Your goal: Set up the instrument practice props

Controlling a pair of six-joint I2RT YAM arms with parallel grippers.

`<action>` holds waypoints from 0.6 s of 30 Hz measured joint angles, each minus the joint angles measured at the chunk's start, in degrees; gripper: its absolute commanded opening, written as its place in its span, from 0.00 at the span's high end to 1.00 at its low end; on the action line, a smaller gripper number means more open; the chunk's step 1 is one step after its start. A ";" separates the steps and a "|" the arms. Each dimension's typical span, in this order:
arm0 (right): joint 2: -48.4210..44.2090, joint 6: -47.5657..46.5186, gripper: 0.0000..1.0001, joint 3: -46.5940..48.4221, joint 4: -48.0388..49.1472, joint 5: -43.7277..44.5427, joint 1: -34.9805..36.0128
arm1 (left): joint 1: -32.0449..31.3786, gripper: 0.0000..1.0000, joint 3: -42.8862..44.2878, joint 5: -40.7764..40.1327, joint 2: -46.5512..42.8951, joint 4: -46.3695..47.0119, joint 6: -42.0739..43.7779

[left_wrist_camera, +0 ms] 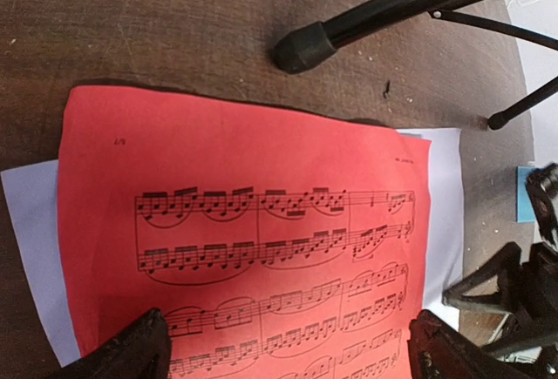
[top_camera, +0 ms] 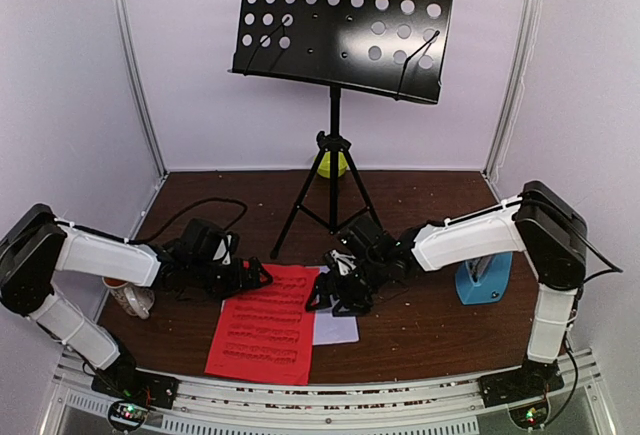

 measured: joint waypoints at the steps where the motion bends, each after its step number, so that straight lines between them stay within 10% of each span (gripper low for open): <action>1: 0.66 0.48 0.23 0.39 0.46 0.37 -0.24 | 0.00 0.02 0.00 0.17 0.11 0.17 0.00; 18: 7.89 13.68 0.41 5.60 11.69 3.23 -0.46 | 0.00 0.02 0.20 2.40 3.19 6.05 -0.07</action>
